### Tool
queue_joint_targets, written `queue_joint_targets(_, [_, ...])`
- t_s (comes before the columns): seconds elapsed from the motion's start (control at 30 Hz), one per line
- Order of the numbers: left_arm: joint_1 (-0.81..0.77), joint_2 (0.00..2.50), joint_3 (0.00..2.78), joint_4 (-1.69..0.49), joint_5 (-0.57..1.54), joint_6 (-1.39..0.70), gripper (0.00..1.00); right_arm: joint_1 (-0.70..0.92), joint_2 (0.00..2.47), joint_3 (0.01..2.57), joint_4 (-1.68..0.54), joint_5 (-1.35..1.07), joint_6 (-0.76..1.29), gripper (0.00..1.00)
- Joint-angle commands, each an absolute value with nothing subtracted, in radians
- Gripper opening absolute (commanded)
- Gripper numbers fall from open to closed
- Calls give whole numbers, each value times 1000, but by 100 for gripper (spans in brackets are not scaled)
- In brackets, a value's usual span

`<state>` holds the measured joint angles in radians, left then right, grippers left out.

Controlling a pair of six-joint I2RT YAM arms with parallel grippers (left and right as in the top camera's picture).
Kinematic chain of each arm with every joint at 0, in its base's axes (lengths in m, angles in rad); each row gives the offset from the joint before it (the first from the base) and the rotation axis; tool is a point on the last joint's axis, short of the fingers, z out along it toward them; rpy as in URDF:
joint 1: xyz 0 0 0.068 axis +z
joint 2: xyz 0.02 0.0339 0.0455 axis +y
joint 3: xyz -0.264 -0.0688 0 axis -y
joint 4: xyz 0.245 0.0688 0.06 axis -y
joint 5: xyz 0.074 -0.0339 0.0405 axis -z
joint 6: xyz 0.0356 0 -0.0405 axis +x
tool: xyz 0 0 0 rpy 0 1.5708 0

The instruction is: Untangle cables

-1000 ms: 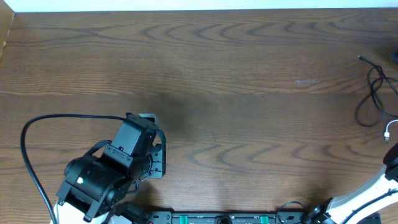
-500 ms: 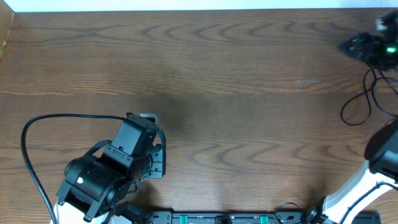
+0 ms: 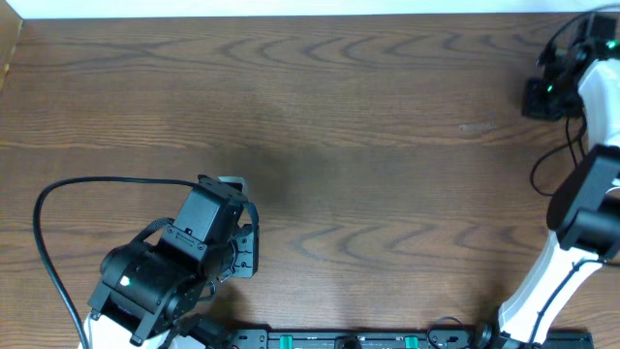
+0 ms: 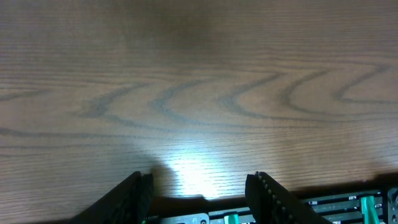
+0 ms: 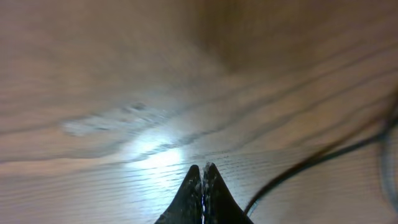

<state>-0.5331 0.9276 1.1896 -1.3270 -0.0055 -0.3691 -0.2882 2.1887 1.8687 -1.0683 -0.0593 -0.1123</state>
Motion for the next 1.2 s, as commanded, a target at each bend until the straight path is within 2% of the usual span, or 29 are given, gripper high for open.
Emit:
queue_joint_targets(0.0, [-536,928,1187,-1326,-12,-360,54,-289,2286,1838,-1071,-25,-102,1])
queue_joint_targets(0.3, [-536,928,1187,-1323,-11,-360,54,-326,2446,1838,-1071,100,-101,1])
queue_joint_targets(0.7, [-536,928,1187,-1312,-11,-361,54,-632,2571,1838,-1064,111,45,1])
queue_joint_targets(0.93, [-536,949,1187,-1297,-10,-361,54,-915,2571,1847,-1035,-131,134,1])
queue_joint_targets(1.17, [-536,999,1187,-1297,-11,-360,54,-993,2565,1851,-1013,-563,18,1])
